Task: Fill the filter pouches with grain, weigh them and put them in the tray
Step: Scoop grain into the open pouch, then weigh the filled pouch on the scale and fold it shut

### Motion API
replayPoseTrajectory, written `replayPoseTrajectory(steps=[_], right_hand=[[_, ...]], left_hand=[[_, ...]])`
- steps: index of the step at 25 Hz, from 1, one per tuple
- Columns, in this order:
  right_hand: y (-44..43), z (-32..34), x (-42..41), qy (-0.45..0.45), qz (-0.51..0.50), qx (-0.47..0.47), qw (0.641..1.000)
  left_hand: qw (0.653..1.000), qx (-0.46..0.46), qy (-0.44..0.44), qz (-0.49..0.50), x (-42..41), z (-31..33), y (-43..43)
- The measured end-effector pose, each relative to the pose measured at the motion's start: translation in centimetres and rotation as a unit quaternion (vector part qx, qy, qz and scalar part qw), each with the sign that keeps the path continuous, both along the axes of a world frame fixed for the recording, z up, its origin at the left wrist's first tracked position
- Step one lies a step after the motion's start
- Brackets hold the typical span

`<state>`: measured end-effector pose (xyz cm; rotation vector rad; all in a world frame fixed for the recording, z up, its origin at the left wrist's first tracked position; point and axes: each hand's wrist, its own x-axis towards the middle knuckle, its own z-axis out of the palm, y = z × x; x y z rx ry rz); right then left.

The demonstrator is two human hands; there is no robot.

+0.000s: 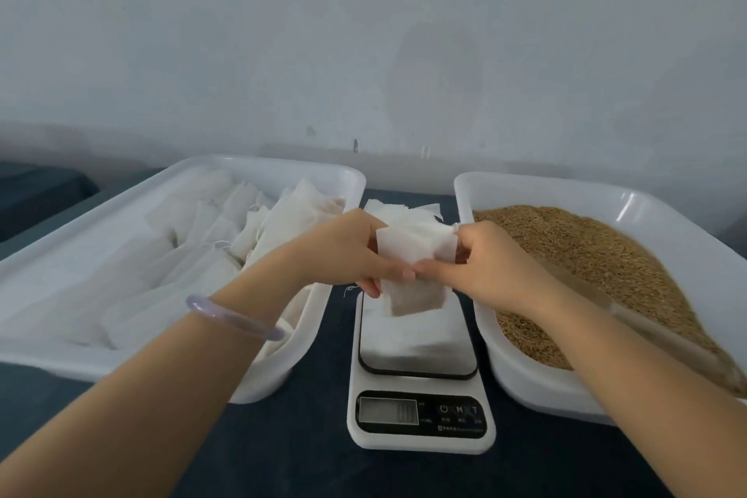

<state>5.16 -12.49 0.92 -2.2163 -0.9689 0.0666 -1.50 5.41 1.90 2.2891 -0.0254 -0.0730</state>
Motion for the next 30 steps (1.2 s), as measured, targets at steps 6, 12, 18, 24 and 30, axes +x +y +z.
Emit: replayPoseTrajectory(steps=[6, 12, 18, 24, 30], right_hand=[[0.4, -0.7, -0.2, -0.11, 0.015, -0.178, 0.978], [1.4, -1.2, 0.7, -0.148, 0.011, -0.289, 0.946], [2.1, -1.5, 0.6, -0.157, 0.003, -0.328, 0.931], [2.4, -1.6, 0.6, -0.163, 0.019, -0.353, 0.921], [1.9, -1.9, 0.5, -0.141, 0.012, -0.302, 0.943]], left_hand=[[0.99, 0.139, 0.008, 0.007, 1.0, -1.5, -1.1], [0.981, 0.195, 0.021, 0.015, 1.1, -1.6, -1.6], [0.947, 0.319, 0.022, -0.02, 1.9, -2.1, -3.4], [0.965, 0.252, 0.066, -0.021, 2.3, -2.1, -2.7], [0.965, 0.248, 0.08, -0.019, 2.1, -2.3, -2.5]])
